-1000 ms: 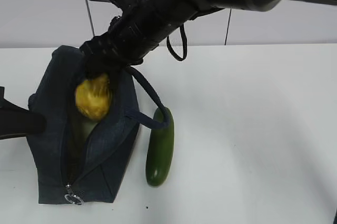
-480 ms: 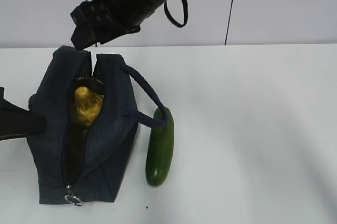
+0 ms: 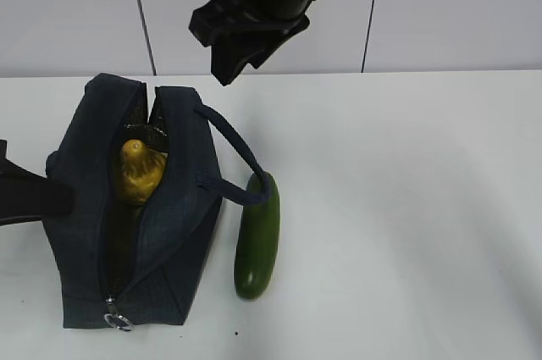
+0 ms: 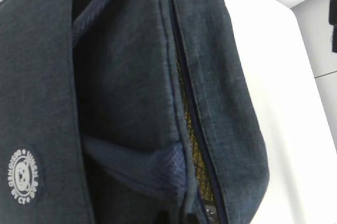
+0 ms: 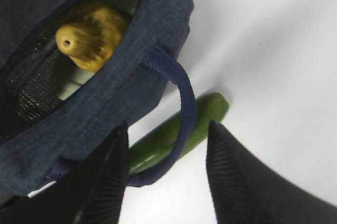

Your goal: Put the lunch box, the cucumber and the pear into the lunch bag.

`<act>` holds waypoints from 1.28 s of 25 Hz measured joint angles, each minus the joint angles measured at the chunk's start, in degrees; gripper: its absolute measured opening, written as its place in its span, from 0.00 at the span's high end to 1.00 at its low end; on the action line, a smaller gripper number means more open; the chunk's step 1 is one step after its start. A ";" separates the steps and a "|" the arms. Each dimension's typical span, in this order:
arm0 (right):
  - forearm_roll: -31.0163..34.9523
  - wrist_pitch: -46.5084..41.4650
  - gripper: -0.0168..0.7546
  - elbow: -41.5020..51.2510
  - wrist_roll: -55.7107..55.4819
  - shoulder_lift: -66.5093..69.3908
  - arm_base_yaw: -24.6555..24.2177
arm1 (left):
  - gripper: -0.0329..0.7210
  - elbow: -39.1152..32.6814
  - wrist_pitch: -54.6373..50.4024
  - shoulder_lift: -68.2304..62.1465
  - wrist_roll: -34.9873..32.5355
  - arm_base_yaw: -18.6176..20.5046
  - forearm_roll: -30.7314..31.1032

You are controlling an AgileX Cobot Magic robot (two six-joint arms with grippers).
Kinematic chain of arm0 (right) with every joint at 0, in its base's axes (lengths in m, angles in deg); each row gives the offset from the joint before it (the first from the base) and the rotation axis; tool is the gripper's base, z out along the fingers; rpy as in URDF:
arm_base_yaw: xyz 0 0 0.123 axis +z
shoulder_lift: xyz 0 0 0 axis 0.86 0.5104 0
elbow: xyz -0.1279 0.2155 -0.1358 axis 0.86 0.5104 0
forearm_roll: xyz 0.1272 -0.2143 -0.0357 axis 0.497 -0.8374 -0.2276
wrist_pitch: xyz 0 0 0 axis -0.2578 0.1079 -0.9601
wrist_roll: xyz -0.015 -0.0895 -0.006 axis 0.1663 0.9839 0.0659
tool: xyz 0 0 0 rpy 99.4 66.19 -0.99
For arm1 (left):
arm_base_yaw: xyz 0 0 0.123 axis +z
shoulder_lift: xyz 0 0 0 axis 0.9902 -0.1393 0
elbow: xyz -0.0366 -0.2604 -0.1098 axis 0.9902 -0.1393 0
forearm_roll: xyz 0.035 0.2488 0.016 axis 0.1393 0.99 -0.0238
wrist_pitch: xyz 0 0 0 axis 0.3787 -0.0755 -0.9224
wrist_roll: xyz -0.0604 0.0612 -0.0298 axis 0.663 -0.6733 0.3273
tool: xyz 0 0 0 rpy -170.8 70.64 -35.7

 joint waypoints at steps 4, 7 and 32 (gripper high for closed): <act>-3.33 -0.75 0.57 -0.09 -1.95 -0.11 0.00 | 0.98 0.00 0.00 0.00 0.00 0.00 0.00; -3.99 -0.88 0.63 -0.09 -3.49 -0.44 0.00 | 0.98 0.00 0.00 0.00 0.00 0.00 0.00; 2.17 2.86 0.48 34.10 -7.06 -15.40 0.00 | 0.98 0.00 -0.35 0.00 0.00 0.00 0.00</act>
